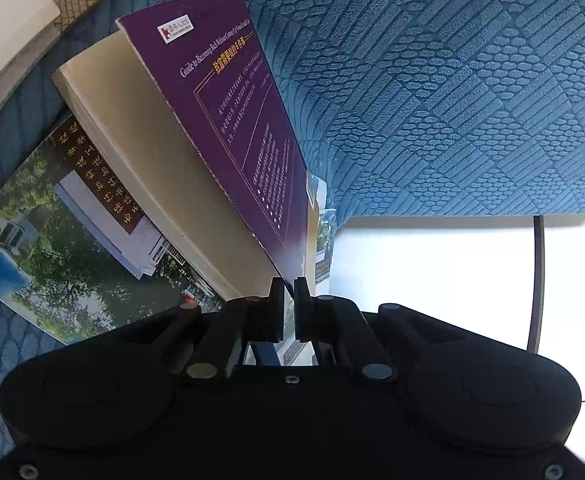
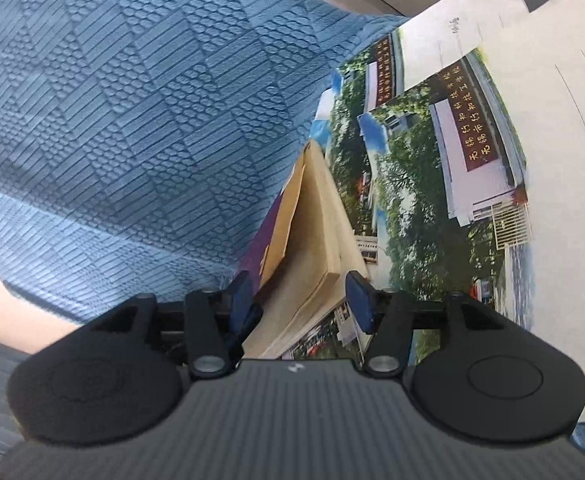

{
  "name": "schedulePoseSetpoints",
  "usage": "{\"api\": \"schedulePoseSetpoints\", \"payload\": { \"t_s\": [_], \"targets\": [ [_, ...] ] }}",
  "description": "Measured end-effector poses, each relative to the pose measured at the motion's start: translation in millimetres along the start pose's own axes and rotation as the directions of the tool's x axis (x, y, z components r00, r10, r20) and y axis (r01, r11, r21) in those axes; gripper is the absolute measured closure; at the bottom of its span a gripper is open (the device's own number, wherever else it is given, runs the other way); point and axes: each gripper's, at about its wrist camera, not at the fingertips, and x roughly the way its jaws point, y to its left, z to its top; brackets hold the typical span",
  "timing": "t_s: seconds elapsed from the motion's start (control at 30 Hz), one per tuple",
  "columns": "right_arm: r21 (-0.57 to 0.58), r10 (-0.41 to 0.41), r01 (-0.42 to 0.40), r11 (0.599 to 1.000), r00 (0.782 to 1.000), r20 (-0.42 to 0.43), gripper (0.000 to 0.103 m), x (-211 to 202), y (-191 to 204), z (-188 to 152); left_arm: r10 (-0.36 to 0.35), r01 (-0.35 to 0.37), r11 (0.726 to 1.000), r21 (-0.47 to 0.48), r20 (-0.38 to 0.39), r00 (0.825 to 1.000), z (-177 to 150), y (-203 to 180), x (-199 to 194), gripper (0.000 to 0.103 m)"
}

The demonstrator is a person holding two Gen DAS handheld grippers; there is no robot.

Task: Organize objects
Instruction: 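Lift the purple paperback on edge with the left gripper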

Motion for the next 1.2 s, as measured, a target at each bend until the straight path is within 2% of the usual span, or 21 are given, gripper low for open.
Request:
{"api": "schedulePoseSetpoints", "payload": {
  "t_s": [0.17, 0.3, 0.4, 0.43, 0.47, 0.5, 0.6, 0.67, 0.83, 0.97, 1.1, 1.2],
  "targets": [
    [-0.020, -0.019, 0.019, 1.000, 1.000, 0.014, 0.053, 10.1, 6.3, 2.5, 0.001, -0.001, 1.000, 0.012, 0.005, 1.000, -1.5, -0.3, -7.1, 0.100],
    [0.002, -0.019, 0.019, 1.000, 1.000, 0.014, 0.075, 16.7, 5.6, 5.0, 0.019, -0.019, 0.999, 0.025, 0.002, 1.000, -3.0, 2.4, -13.6, 0.093],
    [-0.028, -0.024, 0.024, 0.999, 1.000, 0.011, 0.088, 17.8, 9.6, 5.4, 0.010, -0.010, 0.999, 0.040, 0.004, 1.000, -6.2, 4.5, -20.5, 0.088],
    [-0.034, -0.030, 0.031, 0.999, 0.999, 0.013, 0.089, 18.2, 10.5, 5.6, 0.005, -0.005, 0.999, 0.044, 0.004, 1.000, -7.0, 5.0, -22.7, 0.077],
    [-0.029, -0.028, 0.028, 0.999, 1.000, 0.014, 0.092, 17.5, 10.5, 5.7, -0.002, 0.002, 0.999, 0.046, 0.009, 1.000, -8.1, 5.6, -25.3, 0.062],
    [-0.026, -0.016, 0.016, 1.000, 1.000, 0.010, 0.093, 16.4, 10.8, 5.8, -0.011, 0.010, 0.999, 0.049, 0.015, 1.000, -8.8, 6.0, -27.4, 0.056],
    [-0.040, 0.013, -0.013, 0.999, 1.000, 0.004, 0.093, 13.3, 16.5, 5.8, -0.050, 0.050, 0.997, 0.052, -0.002, 0.999, -10.7, 8.1, -30.2, 0.053],
    [-0.036, 0.037, -0.037, 0.999, 0.999, -0.001, 0.093, 11.4, 20.5, 5.6, -0.056, 0.056, 0.998, 0.043, -0.008, 0.998, -11.9, 9.9, -28.9, 0.046],
    [-0.080, 0.108, -0.109, 0.991, 0.994, -0.008, 0.093, 3.1, 41.0, 1.4, -0.084, 0.084, 0.996, -0.020, 0.006, 0.996, -15.3, 21.9, -28.7, 0.036],
    [-0.067, 0.140, -0.141, 0.988, 0.990, -0.018, 0.093, -4.1, 52.7, -2.7, -0.147, 0.149, 0.987, -0.057, 0.039, 0.988, -19.0, 30.2, -31.7, 0.021],
    [-0.077, 0.139, -0.141, 0.987, 0.990, -0.031, 0.093, -8.4, 62.8, -10.0, -0.220, 0.226, 0.967, -0.120, 0.061, 0.974, -21.9, 37.4, -32.7, 0.021],
    [-0.018, 0.109, -0.109, 0.994, 0.994, -0.011, 0.093, -13.6, 59.4, -11.6, -0.250, 0.262, 0.951, -0.166, 0.088, 0.964, -23.0, 40.4, -29.0, 0.018]
  ]
}}
